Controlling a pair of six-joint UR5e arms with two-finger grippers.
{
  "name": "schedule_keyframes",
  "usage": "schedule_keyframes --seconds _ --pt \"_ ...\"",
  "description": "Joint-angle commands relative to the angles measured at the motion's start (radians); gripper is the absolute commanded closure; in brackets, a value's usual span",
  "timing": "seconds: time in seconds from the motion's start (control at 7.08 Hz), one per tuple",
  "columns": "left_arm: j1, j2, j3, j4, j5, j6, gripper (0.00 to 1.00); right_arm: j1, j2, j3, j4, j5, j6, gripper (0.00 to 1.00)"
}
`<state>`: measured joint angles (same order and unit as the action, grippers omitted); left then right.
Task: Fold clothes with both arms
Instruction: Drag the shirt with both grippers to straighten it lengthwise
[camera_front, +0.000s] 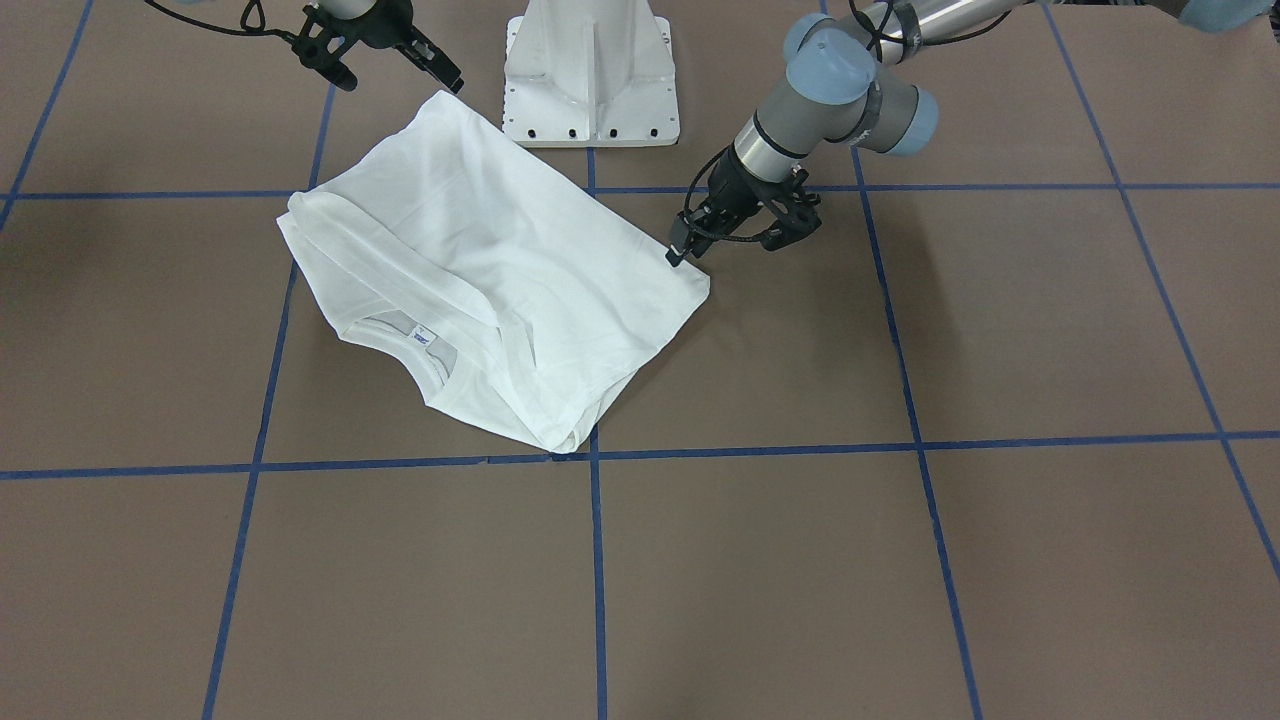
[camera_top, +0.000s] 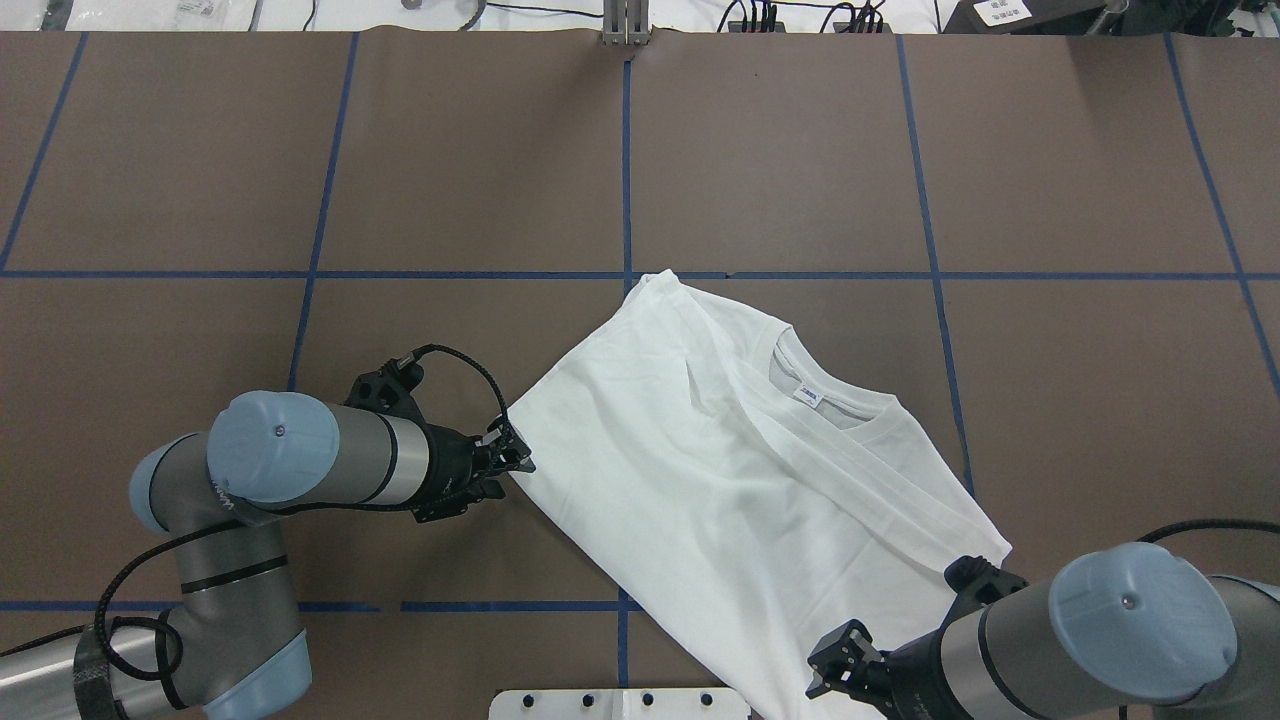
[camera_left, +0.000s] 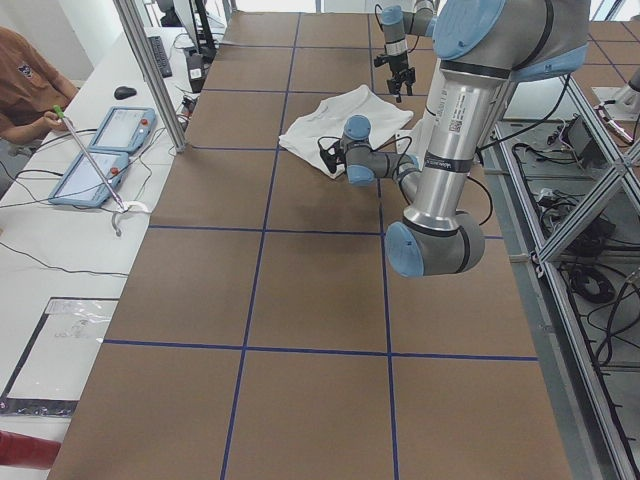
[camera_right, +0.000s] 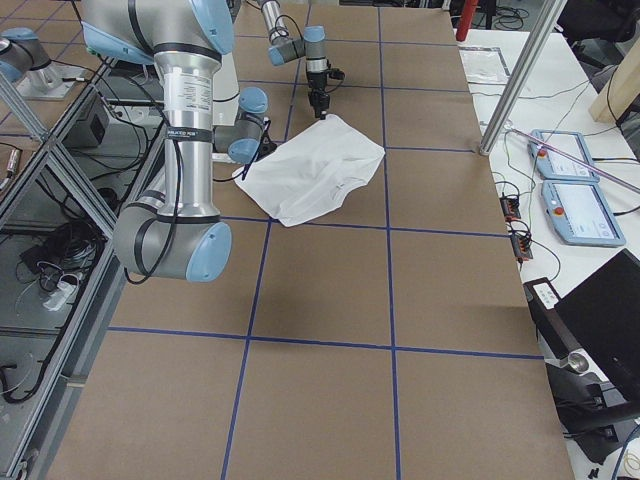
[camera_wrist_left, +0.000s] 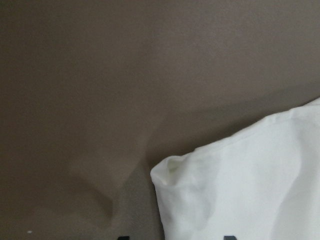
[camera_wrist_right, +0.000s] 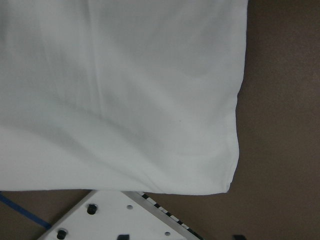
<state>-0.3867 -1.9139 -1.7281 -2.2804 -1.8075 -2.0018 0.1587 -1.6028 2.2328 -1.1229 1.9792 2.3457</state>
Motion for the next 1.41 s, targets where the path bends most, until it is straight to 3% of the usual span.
schedule_keyframes --seconds 0.0,0.14,0.71,0.85,1.27 --pt "-0.009 -0.004 0.019 0.004 0.003 0.011 0.9 0.062 0.001 0.001 0.0 0.027 0.001 0.0" --pt "-0.03 -0.004 0.018 0.004 0.003 0.027 1.0 0.07 0.003 -0.001 0.0 0.029 0.001 0.0" --pt "-0.142 -0.007 0.028 0.004 -0.001 0.225 1.0 0.087 0.006 -0.005 0.0 0.027 0.001 0.0" --pt "-0.202 -0.048 0.073 -0.001 -0.003 0.279 1.0 0.114 0.009 -0.002 0.0 0.027 0.001 0.0" --pt "-0.352 -0.374 0.507 -0.086 -0.007 0.327 1.0 0.201 0.064 -0.041 0.002 -0.012 -0.009 0.0"
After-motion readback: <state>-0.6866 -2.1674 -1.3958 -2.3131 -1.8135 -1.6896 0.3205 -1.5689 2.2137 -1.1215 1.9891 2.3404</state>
